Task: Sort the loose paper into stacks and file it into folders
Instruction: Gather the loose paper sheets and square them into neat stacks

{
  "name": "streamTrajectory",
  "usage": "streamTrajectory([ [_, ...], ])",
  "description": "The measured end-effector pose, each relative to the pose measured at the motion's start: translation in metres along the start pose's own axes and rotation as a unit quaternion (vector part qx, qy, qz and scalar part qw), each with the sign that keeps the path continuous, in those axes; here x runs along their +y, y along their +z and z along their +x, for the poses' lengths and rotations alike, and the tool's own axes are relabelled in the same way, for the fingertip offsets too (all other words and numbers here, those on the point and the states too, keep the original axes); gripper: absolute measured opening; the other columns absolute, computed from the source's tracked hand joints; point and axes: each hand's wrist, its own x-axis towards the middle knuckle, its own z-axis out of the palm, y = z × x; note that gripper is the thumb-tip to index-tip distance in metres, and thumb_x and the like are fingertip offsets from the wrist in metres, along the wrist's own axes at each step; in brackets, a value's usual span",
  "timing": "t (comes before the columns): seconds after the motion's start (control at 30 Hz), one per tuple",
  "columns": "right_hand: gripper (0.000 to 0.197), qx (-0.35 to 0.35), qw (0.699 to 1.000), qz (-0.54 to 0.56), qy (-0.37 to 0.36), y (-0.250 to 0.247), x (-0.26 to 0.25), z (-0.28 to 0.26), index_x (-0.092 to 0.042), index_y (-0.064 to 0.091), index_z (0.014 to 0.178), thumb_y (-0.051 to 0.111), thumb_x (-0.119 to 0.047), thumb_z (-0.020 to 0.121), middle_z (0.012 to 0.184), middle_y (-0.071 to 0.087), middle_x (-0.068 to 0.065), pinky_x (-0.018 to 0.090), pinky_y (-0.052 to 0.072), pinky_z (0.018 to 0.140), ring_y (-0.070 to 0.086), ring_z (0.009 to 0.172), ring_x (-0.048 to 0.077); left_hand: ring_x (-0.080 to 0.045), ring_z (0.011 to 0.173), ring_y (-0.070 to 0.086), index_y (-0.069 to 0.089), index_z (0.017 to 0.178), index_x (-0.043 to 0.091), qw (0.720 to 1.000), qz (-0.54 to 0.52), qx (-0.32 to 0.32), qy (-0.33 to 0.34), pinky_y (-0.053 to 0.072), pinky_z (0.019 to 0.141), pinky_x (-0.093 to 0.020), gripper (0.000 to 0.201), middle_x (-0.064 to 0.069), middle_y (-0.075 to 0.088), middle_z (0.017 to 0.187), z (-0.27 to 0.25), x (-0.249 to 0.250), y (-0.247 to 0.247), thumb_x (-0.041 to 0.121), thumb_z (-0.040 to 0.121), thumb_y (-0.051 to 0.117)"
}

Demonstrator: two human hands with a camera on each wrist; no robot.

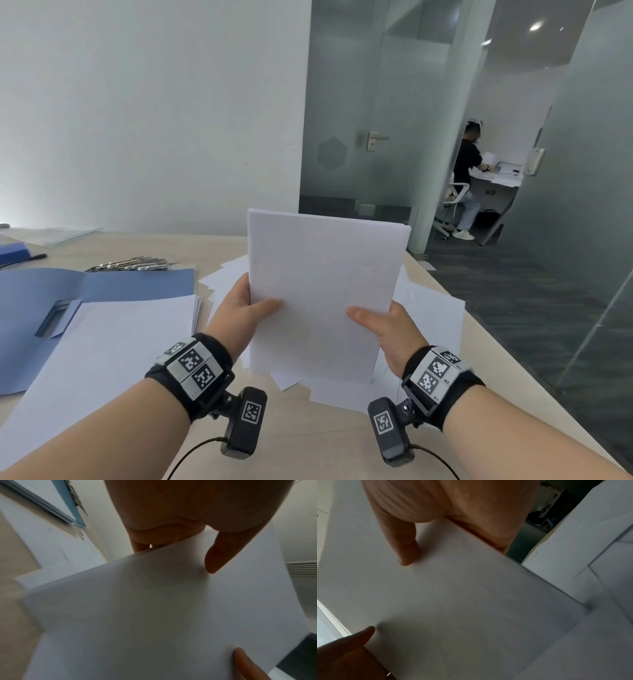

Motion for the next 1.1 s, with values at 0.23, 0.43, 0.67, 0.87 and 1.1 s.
streamTrajectory([
  [0.23, 0.023, -0.019, 0.998, -0.055, 0.031, 0.003, 0.015, -0.005, -0.016, 0.074, 0.111, 0.076, -0.011, 0.088, 0.109, 0.077, 0.002, 0.042, 0.052, 0.100, 0.073, 0.105, 0.020, -0.022, 0.108, 0.070, 0.066, 0.118, 0.024, 0.994, 0.057, 0.011, -0.089, 0.053, 0.097, -0.043, 0.041, 0.004, 0.076, 0.110, -0.011, -0.032, -0.006, 0.026, 0.077, 0.061],
  [0.43, 0.013, 0.006, 0.997, -0.059, 0.040, 0.041, 0.004, 0.004, -0.014, 0.071, 0.099, 0.065, -0.019, 0.090, 0.094, 0.077, 0.005, 0.041, 0.054, 0.089, 0.072, 0.093, 0.024, -0.024, 0.099, 0.073, 0.069, 0.112, 0.026, 0.990, 0.064, 0.073, -0.100, 0.057, 0.091, -0.044, 0.033, 0.001, 0.078, 0.103, -0.026, -0.018, -0.034, 0.025, 0.081, 0.057],
  [0.67, 0.023, -0.089, 0.990, -0.069, 0.087, 0.122, 0.019, 0.011, -0.017, 0.063, 0.104, 0.048, -0.010, 0.088, 0.085, 0.066, 0.003, 0.031, 0.046, 0.063, 0.059, 0.073, 0.021, -0.038, 0.091, 0.073, 0.062, 0.109, 0.023, 0.964, 0.107, 0.186, -0.155, 0.058, 0.087, -0.057, 0.028, -0.011, 0.076, 0.101, -0.050, 0.002, -0.125, 0.012, 0.085, 0.056],
  [0.87, 0.023, -0.157, 0.972, -0.119, 0.132, 0.187, 0.043, 0.009, -0.016, 0.066, 0.111, 0.056, -0.006, 0.092, 0.077, 0.065, 0.005, 0.027, 0.027, 0.051, 0.044, 0.052, 0.016, -0.038, 0.085, 0.073, 0.064, 0.105, 0.025, 0.927, 0.184, 0.239, -0.224, 0.060, 0.083, -0.055, 0.040, -0.014, 0.075, 0.097, -0.085, 0.002, -0.201, 0.009, 0.071, 0.052],
  [1.1, 0.018, -0.173, 0.963, -0.160, 0.133, 0.243, 0.055, 0.011, -0.018, 0.066, 0.100, 0.060, -0.002, 0.095, 0.087, 0.072, 0.009, 0.016, 0.036, 0.038, 0.056, 0.043, 0.005, -0.027, 0.091, 0.072, 0.070, 0.108, 0.022, 0.881, 0.312, 0.245, -0.258, 0.058, 0.091, -0.040, 0.031, -0.002, 0.073, 0.101, -0.105, 0.007, -0.250, 0.005, 0.082, 0.064],
])
